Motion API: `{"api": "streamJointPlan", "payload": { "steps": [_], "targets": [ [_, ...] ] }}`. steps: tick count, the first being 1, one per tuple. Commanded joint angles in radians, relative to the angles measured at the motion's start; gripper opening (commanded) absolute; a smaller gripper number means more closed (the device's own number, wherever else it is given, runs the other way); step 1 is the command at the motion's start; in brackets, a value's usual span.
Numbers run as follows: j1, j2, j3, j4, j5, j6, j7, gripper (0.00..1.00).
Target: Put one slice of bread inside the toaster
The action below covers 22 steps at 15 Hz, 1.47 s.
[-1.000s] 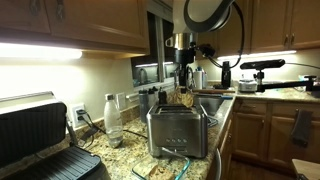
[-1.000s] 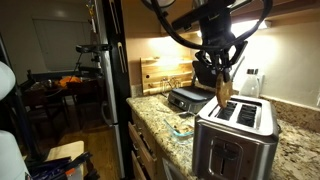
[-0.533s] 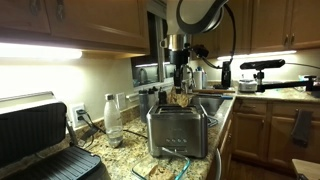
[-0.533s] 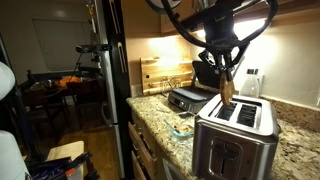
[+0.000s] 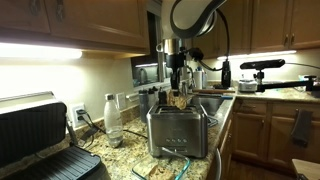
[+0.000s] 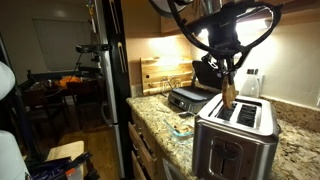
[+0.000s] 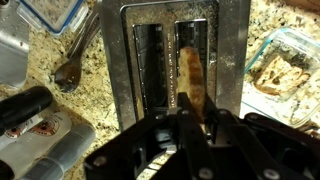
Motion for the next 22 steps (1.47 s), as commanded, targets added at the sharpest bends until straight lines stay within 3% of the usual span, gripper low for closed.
{"api": "streamJointPlan", "payload": {
  "steps": [1, 22],
  "targets": [
    [-0.002, 0.004, -0.002, 0.035, 0.002, -0.056, -0.013, 0.07],
    [-0.001, 0.005, -0.002, 0.05, 0.075, -0.099, -0.036, 0.07]
  ]
}}
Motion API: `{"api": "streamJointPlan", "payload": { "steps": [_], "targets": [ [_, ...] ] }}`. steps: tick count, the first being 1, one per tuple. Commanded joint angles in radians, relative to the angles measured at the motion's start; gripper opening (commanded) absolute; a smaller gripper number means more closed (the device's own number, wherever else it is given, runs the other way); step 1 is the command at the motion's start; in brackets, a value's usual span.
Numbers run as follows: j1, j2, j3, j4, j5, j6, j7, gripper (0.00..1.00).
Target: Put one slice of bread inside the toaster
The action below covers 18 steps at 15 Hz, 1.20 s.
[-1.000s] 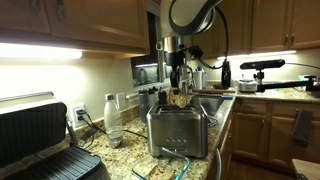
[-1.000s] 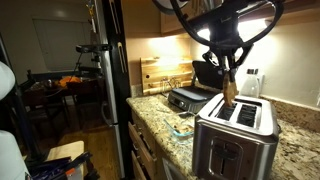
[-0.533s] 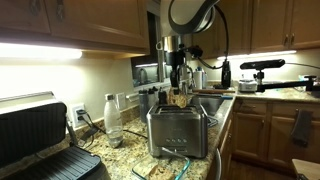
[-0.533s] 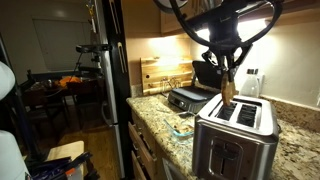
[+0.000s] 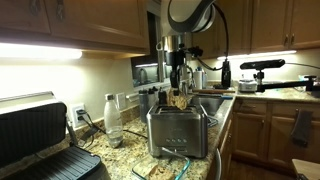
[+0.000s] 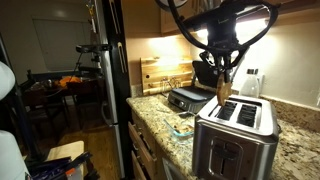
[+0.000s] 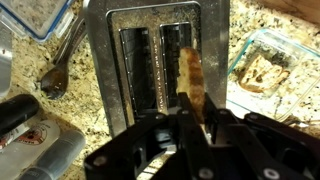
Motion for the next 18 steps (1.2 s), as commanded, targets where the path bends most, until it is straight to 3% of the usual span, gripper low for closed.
{"api": "streamJointPlan", "payload": {
  "steps": [1, 6, 8, 9, 12, 18],
  "targets": [
    [0.0, 0.001, -0.001, 0.013, 0.0, -0.026, -0.009, 0.07],
    [-0.001, 0.0, -0.001, 0.01, -0.007, -0.021, -0.004, 0.07],
    [-0.001, 0.0, -0.001, 0.01, -0.008, -0.022, -0.002, 0.19],
    [-0.001, 0.0, -0.001, 0.011, -0.008, -0.023, -0.001, 0.41],
    [0.0, 0.0, -0.001, 0.01, -0.008, -0.022, 0.0, 0.5],
    [-0.001, -0.004, -0.001, 0.01, -0.005, -0.021, 0.004, 0.89]
  ]
}}
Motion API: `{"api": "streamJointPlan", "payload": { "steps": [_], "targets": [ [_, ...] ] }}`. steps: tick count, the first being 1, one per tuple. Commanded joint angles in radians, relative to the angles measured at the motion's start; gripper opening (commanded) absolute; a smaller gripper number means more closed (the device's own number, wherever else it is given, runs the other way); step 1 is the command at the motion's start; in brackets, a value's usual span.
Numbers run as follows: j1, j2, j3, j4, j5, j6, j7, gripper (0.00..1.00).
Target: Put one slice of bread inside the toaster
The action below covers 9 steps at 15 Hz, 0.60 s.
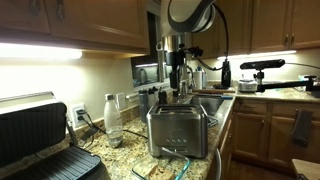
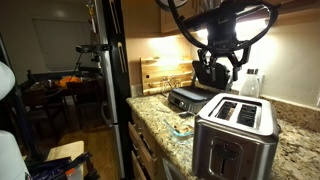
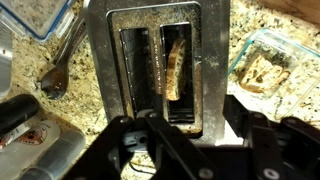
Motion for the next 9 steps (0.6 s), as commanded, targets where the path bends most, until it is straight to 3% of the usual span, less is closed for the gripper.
{"api": "streamJointPlan", "payload": {
  "steps": [1, 2, 4, 5, 6, 9],
  "targets": [
    [-0.001, -0.005, -0.001, 0.01, -0.004, -0.021, 0.008, 0.94],
    [-0.001, -0.005, -0.001, 0.01, -0.004, -0.021, 0.008, 1.0],
    [-0.002, -0.008, -0.002, 0.007, 0.001, -0.021, 0.011, 1.0],
    [0.0, 0.0, 0.0, 0.002, 0.0, -0.002, 0.002, 0.95],
    [0.0, 0.0, -0.001, 0.002, 0.0, -0.002, 0.002, 1.0],
    [0.0, 0.0, -0.001, 0.002, 0.0, -0.002, 0.002, 1.0]
  ]
}}
